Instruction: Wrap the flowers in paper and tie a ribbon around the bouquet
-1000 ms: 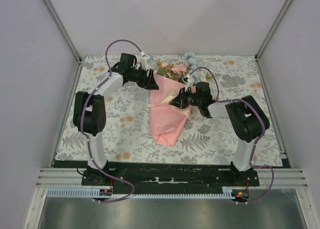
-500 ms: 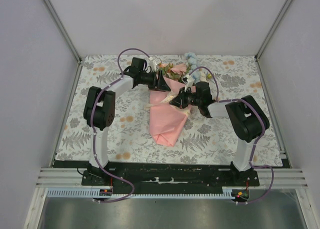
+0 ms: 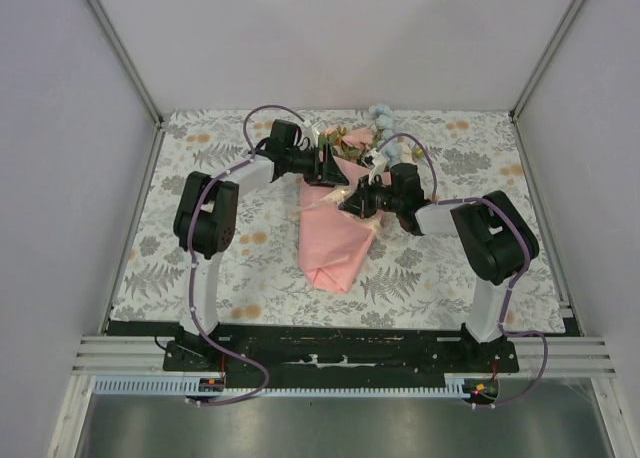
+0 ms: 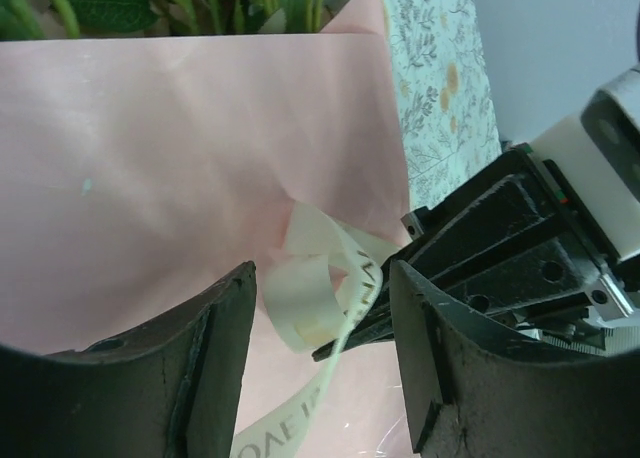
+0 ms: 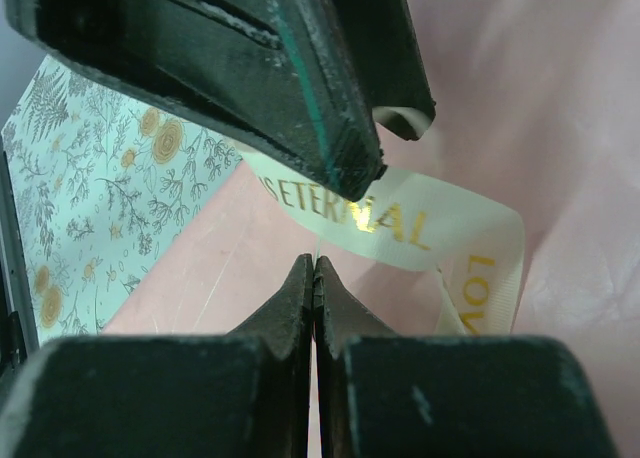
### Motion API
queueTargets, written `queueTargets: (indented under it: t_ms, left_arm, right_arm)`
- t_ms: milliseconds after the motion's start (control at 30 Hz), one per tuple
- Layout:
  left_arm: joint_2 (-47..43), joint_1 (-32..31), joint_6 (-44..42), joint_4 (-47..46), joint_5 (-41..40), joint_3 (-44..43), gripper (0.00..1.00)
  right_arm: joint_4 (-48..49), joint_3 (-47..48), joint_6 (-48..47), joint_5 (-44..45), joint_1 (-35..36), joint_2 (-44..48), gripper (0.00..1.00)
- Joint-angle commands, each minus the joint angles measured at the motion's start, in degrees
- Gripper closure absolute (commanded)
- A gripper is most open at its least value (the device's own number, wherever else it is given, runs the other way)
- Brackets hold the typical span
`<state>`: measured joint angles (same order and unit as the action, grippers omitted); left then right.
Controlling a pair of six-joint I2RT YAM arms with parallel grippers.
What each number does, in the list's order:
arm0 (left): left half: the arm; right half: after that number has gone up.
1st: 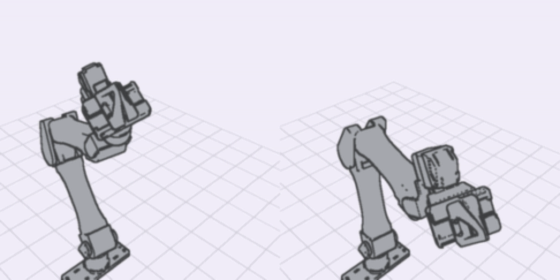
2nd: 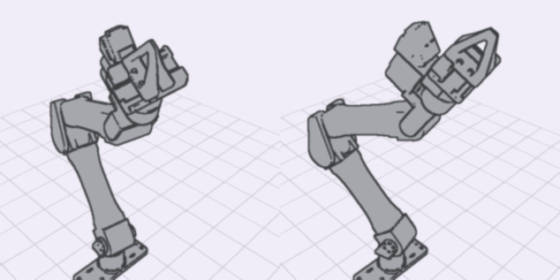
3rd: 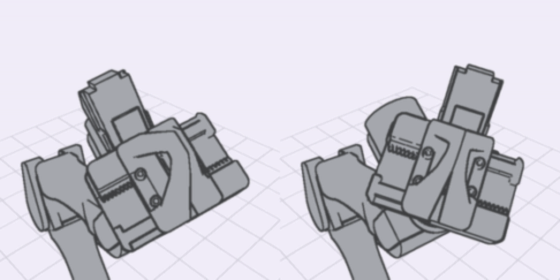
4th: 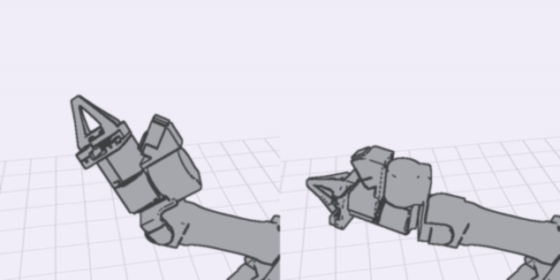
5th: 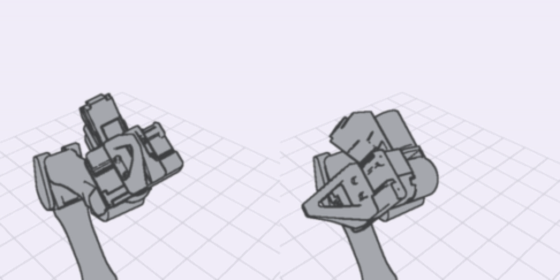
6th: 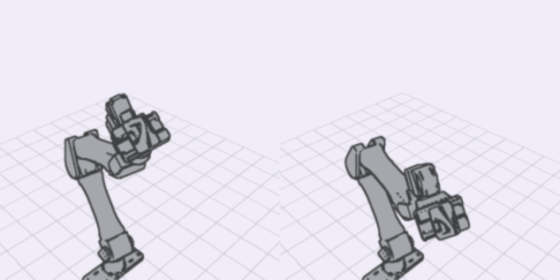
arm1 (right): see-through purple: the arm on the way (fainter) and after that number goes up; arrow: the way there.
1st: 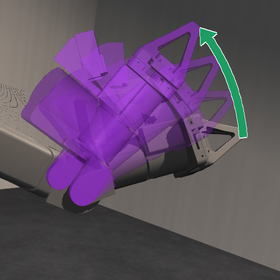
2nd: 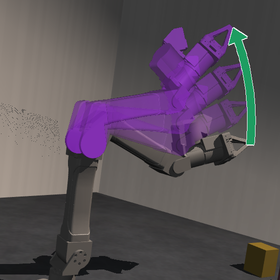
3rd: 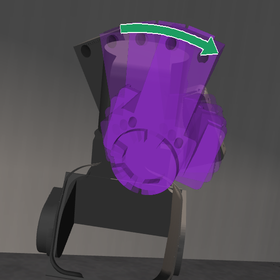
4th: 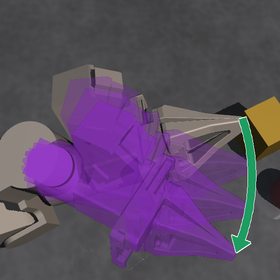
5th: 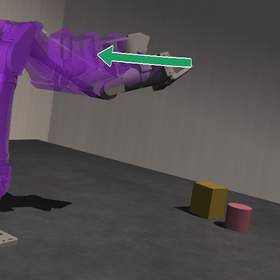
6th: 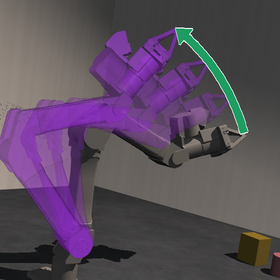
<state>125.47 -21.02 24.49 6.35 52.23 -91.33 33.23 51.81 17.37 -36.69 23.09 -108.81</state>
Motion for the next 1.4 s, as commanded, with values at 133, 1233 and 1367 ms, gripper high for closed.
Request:
queueTargets:
  t_ms: [133, 1233, 1367]
  left_arm:
    - [1.09, 0.1, 2.22, -0.28, -3.71, -0.52, 0.41]
    - [-3.04, 0.27, 8.2, -11.45, 3.32, 6.07, 0.98]
    - [-3.56, 0.01, 8.56, -12.24, 3.5, 6.95, 0.98]
  right_arm:
    - [0.52, 1.98, -2.77, -1.54, 0.2, 0.89, 0.98]
    - [-11.35, 8.66, 9.26, -5.94, -4.64, 1.15, 0.52]
    - [-11.78, 9.88, 11.9, -4.89, -4.46, -0.95, 0.47]
